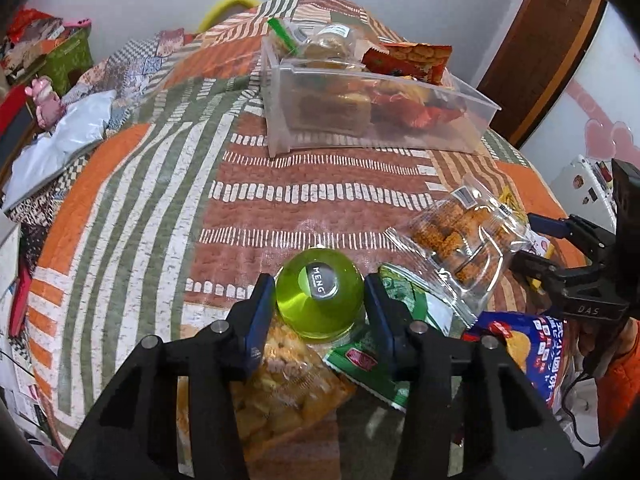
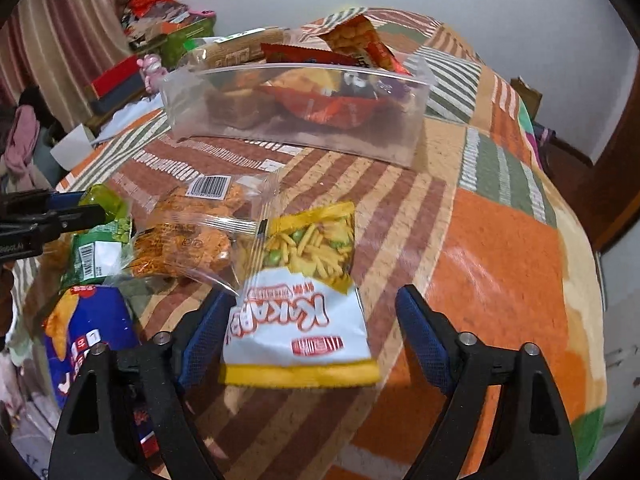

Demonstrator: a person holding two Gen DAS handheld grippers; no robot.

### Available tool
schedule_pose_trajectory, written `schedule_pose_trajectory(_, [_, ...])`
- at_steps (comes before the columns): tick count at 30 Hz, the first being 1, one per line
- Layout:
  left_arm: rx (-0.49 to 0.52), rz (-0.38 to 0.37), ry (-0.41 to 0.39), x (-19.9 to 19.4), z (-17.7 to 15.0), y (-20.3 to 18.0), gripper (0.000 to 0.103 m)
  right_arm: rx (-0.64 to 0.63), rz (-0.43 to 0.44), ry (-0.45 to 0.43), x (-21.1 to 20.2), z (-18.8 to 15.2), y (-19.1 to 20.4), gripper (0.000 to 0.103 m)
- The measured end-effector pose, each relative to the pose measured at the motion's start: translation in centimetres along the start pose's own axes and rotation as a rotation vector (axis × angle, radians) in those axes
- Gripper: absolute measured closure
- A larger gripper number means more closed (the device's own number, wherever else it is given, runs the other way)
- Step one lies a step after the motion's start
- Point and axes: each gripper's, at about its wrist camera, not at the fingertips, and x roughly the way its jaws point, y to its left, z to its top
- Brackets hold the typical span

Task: Organize snacks
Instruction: 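Grasp the green bottle with left tool while right tool grasps yellow Kakao snack bag, then lift bottle and snack bag into the clear box and release them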

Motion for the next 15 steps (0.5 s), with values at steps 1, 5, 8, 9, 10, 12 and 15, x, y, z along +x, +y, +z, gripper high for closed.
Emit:
schedule_pose_trajectory(1, [0.001, 0.0, -0.005, 0.0, 0.0, 0.0, 0.058, 0.001, 0.008, -0.001, -0.1, 0.0, 0.0, 0.04])
schedule_pose_trajectory(5, [0.01, 0.003, -0.014, 0.0, 0.0, -0.2, 0.058, 0.015, 0.011, -0.016, -0.5, -0.2, -0.3, 0.047])
schedule_pose_trajectory(8, [0.004, 0.004, -0.016, -0.2, 0.1, -0.1, 0.058, 0.032, -0.003, -0.033, -0.9, -0.5, -0.7, 0.049])
schedule_pose_trajectory(9, [0.0, 0.005, -0.019, -0.3, 0.2, 0.0, 0.058, 0.042, -0.002, -0.037, -1.1, -0.6, -0.9, 0.049])
schedule_pose_trajectory(10, [-0.004, 0.005, -0.024, -0.4, 0.3, 0.1, 0.058, 0.052, -0.002, -0.04, -1.3, -0.6, -1.1, 0.049])
schedule_pose_trajectory(12, [-0.013, 0.003, -0.037, -0.8, 0.6, 0.2, 0.058, 0.074, -0.002, -0.051, -1.8, -0.6, -1.6, 0.05])
schedule_pose_trajectory(15, [-0.014, 0.006, -0.069, -1.6, 1.2, 0.1, 0.058, 0.095, -0.008, -0.077, -2.6, -0.5, -2.3, 0.05])
